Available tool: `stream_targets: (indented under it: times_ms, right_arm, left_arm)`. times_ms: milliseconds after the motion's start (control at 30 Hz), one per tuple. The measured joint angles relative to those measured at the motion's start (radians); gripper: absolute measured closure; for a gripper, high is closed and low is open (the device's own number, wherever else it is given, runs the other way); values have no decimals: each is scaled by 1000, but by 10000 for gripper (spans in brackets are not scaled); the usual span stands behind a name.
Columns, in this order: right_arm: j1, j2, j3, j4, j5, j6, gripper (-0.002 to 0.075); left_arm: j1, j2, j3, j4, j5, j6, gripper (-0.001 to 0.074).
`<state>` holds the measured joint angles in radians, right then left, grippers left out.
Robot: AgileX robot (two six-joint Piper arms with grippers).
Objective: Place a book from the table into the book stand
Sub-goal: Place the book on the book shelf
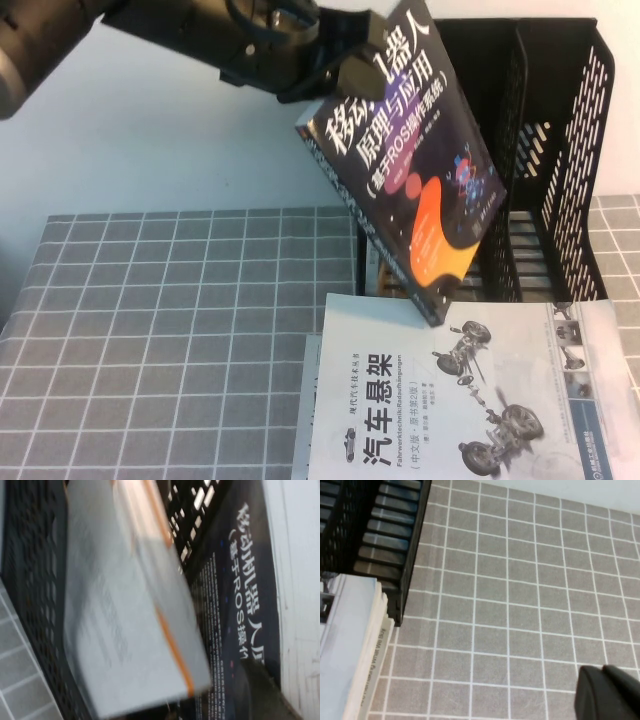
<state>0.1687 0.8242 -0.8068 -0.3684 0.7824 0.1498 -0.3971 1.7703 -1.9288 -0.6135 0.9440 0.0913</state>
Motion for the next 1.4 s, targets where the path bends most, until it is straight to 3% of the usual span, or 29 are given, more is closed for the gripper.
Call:
stream_targets:
  times_ms: [300, 567, 767, 1000, 1133, 1267, 1367, 1400]
  right_arm:
    - [0, 0, 0, 6, 2, 2, 729]
    - [0, 0, 0, 14, -21, 4, 729]
    - [0, 0, 0, 56, -27, 4, 729]
    - [0, 0, 0, 84, -27, 4, 729]
    - [0, 0, 0, 101, -29, 4, 729]
    - [0, 0, 0, 108, -31, 4, 729]
    - [0, 0, 0, 113, -31, 4, 729]
    - [0, 0, 0, 113, -31, 4, 729]
  left_arm:
    - [-2, 94, -192, 152, -38, -207, 625]
    - [-55, 137, -214, 216, -132, -272, 625]
    - [-162, 170, -214, 436, -180, -393, 625]
    - [-277, 200, -214, 786, -212, -673, 626]
    - [-302, 221, -214, 899, -246, -828, 626]
    - [-302, 247, -214, 929, -270, -867, 625]
    - [-304, 261, -214, 934, -281, -871, 582]
    - [-304, 262, -214, 942, -293, -876, 534]
